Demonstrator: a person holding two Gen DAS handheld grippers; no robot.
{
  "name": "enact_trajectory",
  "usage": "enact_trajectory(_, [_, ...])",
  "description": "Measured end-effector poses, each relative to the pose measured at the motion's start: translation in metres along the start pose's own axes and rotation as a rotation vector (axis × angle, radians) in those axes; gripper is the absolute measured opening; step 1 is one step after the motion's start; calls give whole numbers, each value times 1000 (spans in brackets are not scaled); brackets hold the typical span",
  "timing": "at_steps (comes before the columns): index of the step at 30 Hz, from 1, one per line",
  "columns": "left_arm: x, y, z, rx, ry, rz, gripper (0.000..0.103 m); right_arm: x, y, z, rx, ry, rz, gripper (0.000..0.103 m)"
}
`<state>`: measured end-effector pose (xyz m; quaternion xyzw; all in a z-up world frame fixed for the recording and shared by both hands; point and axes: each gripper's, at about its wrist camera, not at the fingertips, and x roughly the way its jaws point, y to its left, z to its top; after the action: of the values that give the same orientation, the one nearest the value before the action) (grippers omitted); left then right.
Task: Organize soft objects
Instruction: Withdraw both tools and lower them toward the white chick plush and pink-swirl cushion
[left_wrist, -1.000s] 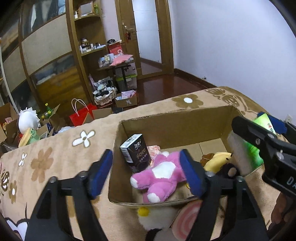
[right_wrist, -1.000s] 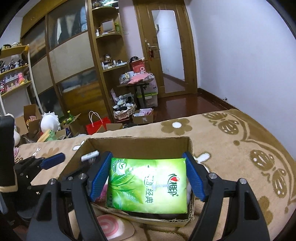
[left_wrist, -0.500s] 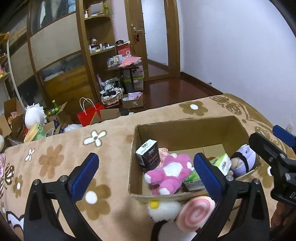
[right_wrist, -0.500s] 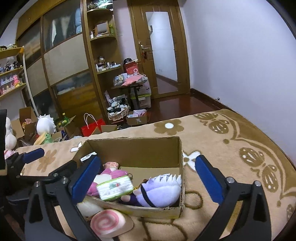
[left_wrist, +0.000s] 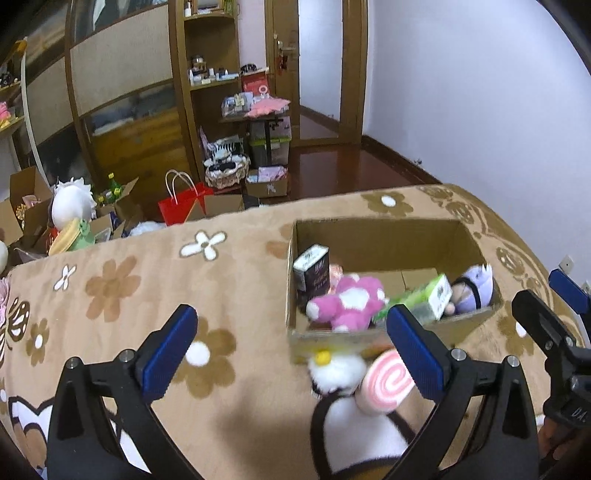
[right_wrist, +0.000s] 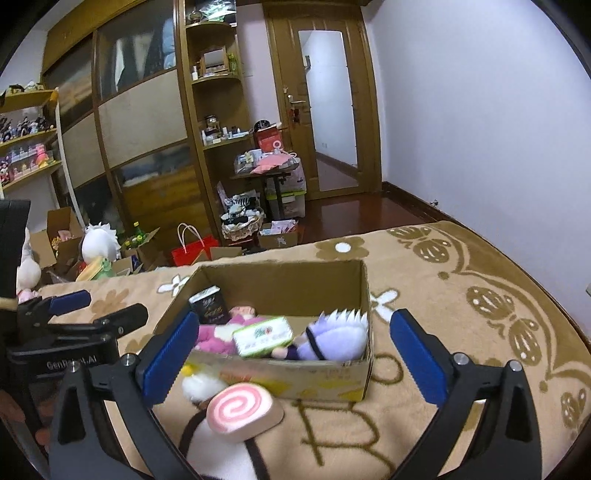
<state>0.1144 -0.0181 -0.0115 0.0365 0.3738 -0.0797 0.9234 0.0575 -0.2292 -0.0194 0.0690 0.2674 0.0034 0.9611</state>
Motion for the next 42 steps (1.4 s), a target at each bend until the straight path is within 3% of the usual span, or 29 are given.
enact_trajectory(17, [42,10,-39,14,148,-20,101,18,14,-49,-6,103,18,103])
enact_trajectory(24, [56,11,-47,-10,164,-52,101,42,12,-72,-30,169,39,103])
enact_trajectory(42, [88,19,-53,-54,166,-82,101,82,27,-89,-102,201,77,103])
